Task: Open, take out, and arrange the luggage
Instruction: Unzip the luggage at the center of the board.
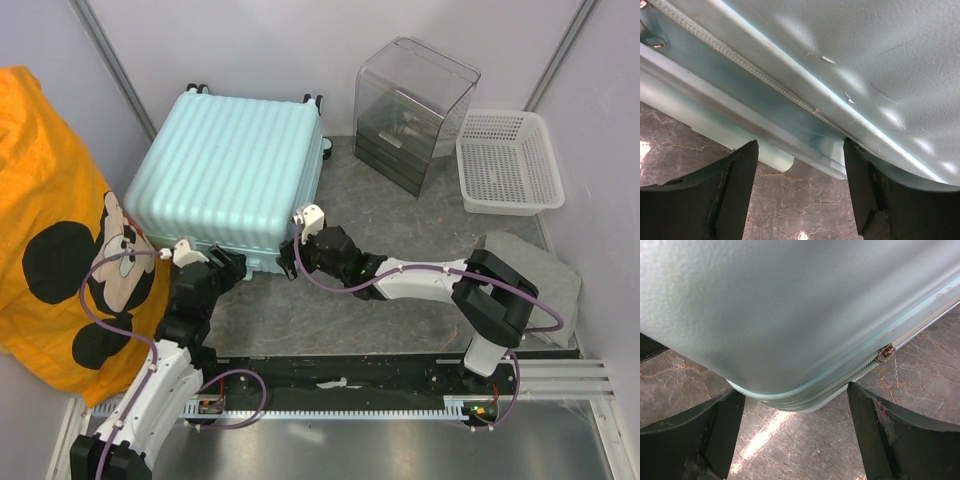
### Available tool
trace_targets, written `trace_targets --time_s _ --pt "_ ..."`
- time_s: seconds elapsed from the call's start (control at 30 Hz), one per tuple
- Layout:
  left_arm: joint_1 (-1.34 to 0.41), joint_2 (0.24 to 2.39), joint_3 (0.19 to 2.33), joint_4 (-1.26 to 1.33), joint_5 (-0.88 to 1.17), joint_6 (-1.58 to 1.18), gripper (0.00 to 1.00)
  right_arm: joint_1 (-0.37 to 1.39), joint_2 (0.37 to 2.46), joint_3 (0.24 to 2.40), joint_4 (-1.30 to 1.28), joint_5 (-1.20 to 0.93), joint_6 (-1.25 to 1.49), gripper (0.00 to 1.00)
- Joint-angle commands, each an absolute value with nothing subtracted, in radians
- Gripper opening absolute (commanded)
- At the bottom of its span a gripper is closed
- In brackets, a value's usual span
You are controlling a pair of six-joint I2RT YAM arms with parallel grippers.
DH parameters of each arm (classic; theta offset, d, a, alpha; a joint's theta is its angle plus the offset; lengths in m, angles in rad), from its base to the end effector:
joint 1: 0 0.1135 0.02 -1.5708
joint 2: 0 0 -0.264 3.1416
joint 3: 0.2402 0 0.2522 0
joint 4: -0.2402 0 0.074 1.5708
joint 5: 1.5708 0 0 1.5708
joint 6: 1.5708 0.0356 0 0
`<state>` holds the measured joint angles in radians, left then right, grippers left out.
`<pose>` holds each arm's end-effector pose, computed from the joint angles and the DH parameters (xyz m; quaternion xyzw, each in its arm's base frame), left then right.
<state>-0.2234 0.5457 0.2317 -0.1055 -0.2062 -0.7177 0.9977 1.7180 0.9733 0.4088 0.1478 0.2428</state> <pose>0.1433 -0.0251 0.1876 -0.2584 0.7953 -0.1685 0.5218 0.2119 0.3186 0.2167 -0.2599 0.7716 0.2866 0.5048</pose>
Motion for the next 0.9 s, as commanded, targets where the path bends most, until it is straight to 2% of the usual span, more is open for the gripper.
trace_targets --time_s 0.0,0.37,0.73,0.83,0.87 --pt "-0.199 0.511 0.184 -0.075 -0.247 -0.782 0.74 1.000 1.738 1.028 0.468 0.146 0.258 0.89" --pt "-0.170 0.367 0.114 -0.132 -0.334 -0.891 0.72 1.000 1.743 1.026 0.474 0.160 0.272 0.89" --pt "-0.149 0.517 0.092 0.032 -0.285 -0.928 0.74 1.000 1.759 1.023 0.472 0.166 0.285 0.89" --pt "-0.146 0.552 0.080 0.066 -0.262 -0.939 0.71 1.000 1.763 1.020 0.471 0.169 0.290 0.89" --pt "-0.146 0.560 0.078 0.069 -0.258 -0.940 0.68 1.000 1.764 1.022 0.468 0.172 0.290 0.89"
